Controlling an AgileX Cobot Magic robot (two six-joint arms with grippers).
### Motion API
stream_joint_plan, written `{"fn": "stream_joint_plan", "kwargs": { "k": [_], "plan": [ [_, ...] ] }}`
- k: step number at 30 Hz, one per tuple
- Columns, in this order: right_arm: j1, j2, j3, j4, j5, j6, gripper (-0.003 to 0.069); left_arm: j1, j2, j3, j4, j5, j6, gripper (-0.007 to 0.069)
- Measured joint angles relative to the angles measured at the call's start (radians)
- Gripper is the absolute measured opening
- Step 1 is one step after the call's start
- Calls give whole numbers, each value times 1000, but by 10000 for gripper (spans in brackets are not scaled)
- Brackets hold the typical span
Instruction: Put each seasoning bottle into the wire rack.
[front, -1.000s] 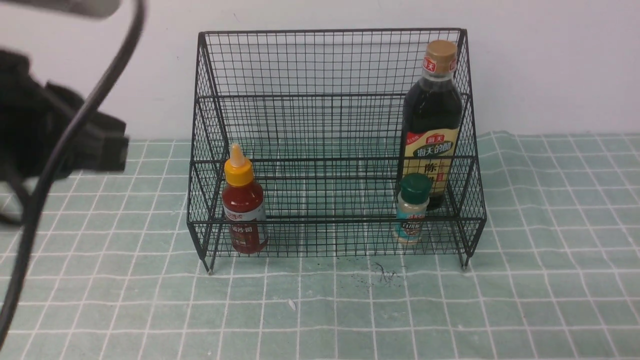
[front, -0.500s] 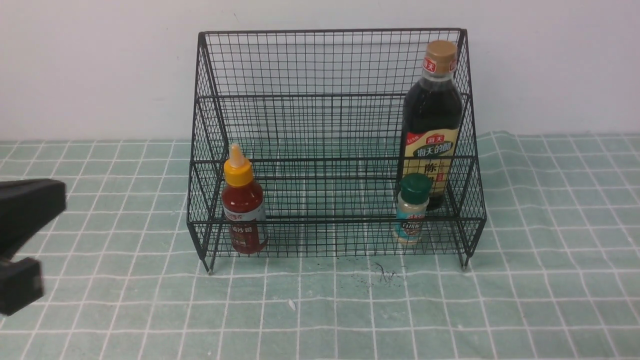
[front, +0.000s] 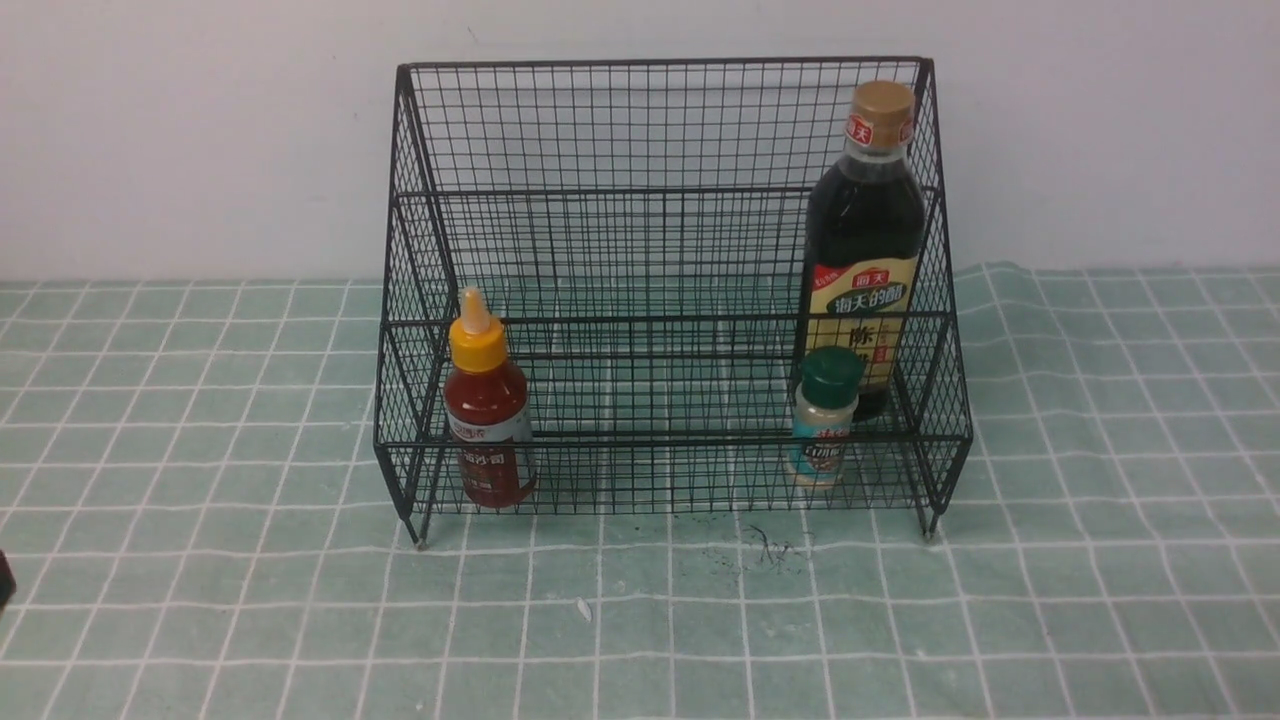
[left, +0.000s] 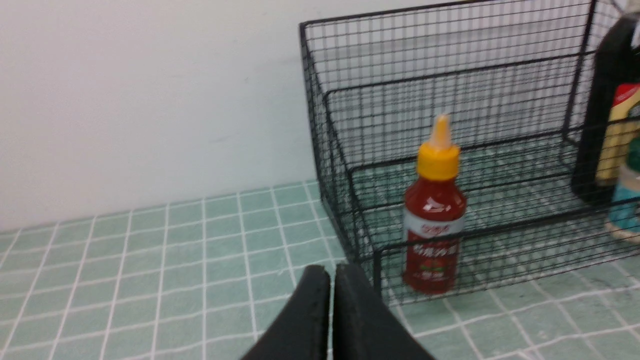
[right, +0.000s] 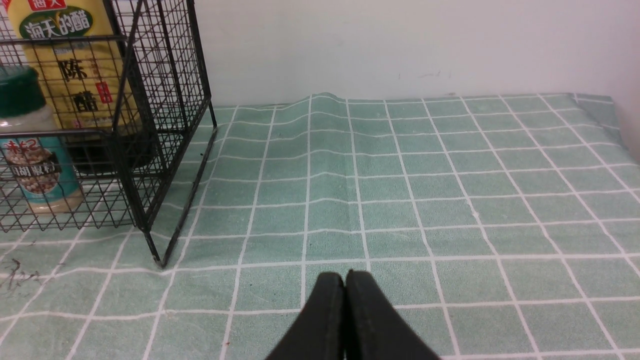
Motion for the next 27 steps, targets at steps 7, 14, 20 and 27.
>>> {"fn": "stream_joint_plan", "kwargs": {
  "k": [7,14,20,27],
  "plan": [
    [0,0,0,0,1,0,-15,93,-124,286,-8,-63,22,-6],
    [0,0,0,1,1,0,-15,97,-126,302,-10,-26,25,-6],
    [0,0,0,1,1,0,-15,97,-126,302,-10,-26,25,-6],
    [0,0,0,1,1,0,-15,97,-126,302,-10,-26,25,-6]
  ]
}}
